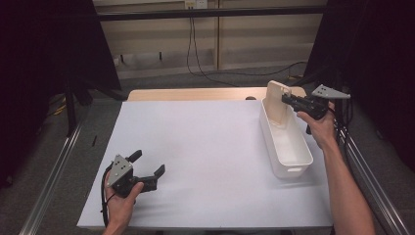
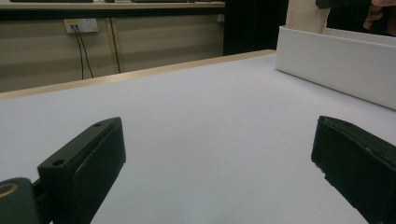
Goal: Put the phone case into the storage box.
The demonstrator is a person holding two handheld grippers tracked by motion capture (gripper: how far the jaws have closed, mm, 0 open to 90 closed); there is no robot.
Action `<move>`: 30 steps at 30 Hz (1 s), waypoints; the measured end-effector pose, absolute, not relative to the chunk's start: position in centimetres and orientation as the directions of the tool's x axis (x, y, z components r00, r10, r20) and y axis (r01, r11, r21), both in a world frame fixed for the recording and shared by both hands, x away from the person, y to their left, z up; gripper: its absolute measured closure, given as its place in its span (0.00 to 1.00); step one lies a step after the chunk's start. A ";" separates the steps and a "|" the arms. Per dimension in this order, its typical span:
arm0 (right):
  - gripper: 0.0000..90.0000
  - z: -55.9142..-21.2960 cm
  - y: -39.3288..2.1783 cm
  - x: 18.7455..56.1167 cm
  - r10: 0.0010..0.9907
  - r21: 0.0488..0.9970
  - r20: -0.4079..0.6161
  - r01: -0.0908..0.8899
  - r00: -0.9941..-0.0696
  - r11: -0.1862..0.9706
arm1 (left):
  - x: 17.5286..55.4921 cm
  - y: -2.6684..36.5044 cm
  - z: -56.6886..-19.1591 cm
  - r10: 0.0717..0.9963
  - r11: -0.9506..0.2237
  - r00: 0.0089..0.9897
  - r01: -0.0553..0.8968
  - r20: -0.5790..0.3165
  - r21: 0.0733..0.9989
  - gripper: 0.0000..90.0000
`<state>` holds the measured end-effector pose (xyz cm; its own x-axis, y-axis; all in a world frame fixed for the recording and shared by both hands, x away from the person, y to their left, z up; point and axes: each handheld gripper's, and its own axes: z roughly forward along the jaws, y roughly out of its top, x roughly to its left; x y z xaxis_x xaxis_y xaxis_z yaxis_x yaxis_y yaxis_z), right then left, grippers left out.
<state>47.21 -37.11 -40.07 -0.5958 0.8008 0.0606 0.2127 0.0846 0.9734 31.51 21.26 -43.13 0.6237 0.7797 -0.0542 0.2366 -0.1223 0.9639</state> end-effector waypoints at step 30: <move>0.87 -41.0 -37.9 49.5 0.864 0.963 0.029 0.247 -0.503 0.111 | 31.6 21.1 -43.3 0.778 -0.148 0.627 0.237 -0.036 0.960 0.04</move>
<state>49.53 -37.90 -40.96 -0.5027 0.8640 0.0290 0.2472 0.1115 0.9625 31.56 21.06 -43.29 0.6274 0.7779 -0.0355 0.2375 -0.1477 0.9601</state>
